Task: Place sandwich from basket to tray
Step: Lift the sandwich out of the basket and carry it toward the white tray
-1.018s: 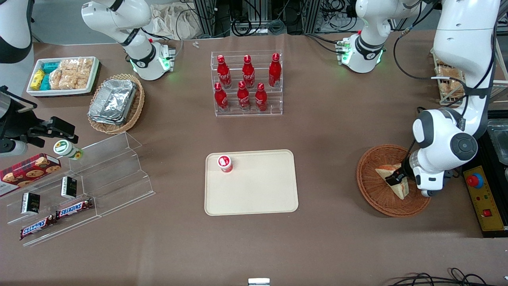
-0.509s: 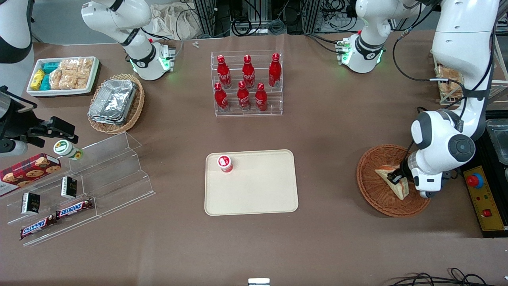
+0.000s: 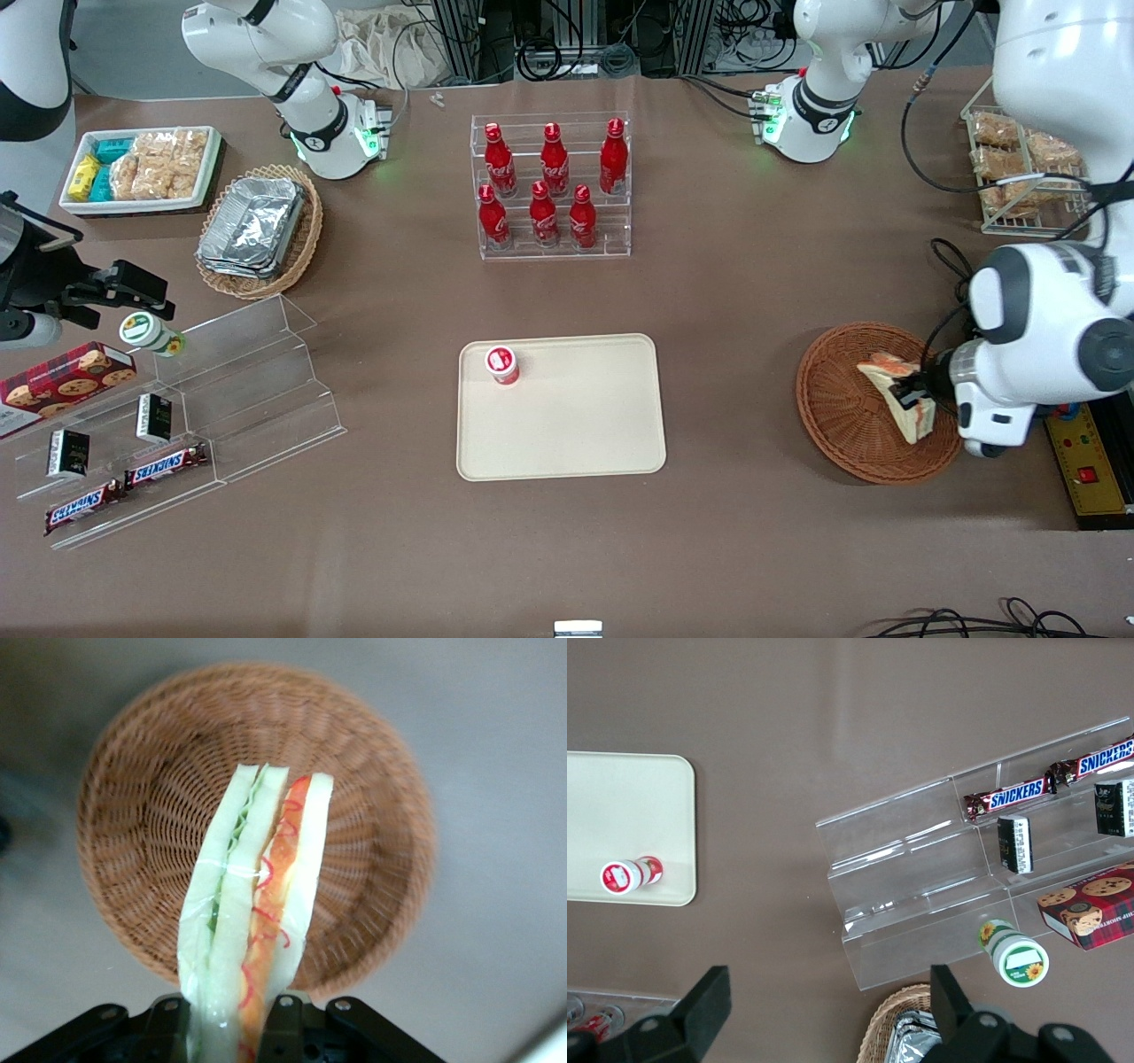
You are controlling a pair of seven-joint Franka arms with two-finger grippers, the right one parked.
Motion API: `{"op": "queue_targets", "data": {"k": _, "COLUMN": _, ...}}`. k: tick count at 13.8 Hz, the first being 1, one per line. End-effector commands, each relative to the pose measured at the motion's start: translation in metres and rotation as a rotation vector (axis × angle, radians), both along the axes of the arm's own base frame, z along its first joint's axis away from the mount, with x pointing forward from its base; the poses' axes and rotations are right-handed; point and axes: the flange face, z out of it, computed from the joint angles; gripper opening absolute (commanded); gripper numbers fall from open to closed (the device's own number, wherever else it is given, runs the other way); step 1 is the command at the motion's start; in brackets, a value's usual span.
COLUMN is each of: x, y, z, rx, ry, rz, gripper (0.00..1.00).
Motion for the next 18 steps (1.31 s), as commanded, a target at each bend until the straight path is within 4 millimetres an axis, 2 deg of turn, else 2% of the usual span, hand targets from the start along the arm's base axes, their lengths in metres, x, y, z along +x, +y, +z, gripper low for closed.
{"op": "queue_targets", "data": {"k": 1, "x": 0.01, "y": -0.023, "z": 0.089, "rx": -0.02, "ry": -0.036, "rz": -0.164, "gripper": 0.0}}
{"op": "queue_targets", "data": {"k": 2, "x": 0.007, "y": -0.037, "z": 0.119, "rx": -0.035, "ry": -0.068, "rz": -0.221, "gripper": 0.0}}
{"op": "queue_targets", "data": {"k": 3, "x": 0.001, "y": -0.056, "z": 0.14, "rx": -0.052, "ry": -0.083, "rz": -0.263, "gripper": 0.0}}
{"op": "queue_targets", "data": {"k": 5, "x": -0.009, "y": -0.097, "z": 0.154, "rx": -0.078, "ry": -0.085, "rz": -0.322, "gripper": 0.0}}
{"op": "queue_targets", "data": {"k": 8, "x": -0.024, "y": -0.171, "z": 0.155, "rx": -0.098, "ry": -0.081, "rz": -0.324, "gripper": 0.0}}
{"op": "queue_targets", "data": {"k": 11, "x": -0.035, "y": -0.259, "z": 0.12, "rx": -0.064, "ry": -0.079, "rz": -0.288, "gripper": 0.0}}
{"op": "queue_targets", "data": {"k": 14, "x": -0.037, "y": -0.319, "z": 0.062, "rx": -0.056, "ry": -0.07, "rz": -0.249, "gripper": 0.0}}
{"op": "queue_targets", "data": {"k": 15, "x": -0.039, "y": -0.336, "z": 0.048, "rx": -0.063, "ry": -0.077, "rz": -0.267, "gripper": 0.0}}
{"op": "queue_targets", "data": {"k": 17, "x": -0.031, "y": -0.345, "z": 0.016, "rx": -0.082, "ry": -0.079, "rz": -0.267, "gripper": 0.0}}
{"op": "queue_targets", "data": {"k": 18, "x": -0.03, "y": -0.356, "z": 0.0, "rx": -0.093, "ry": -0.088, "rz": -0.276, "gripper": 0.0}}
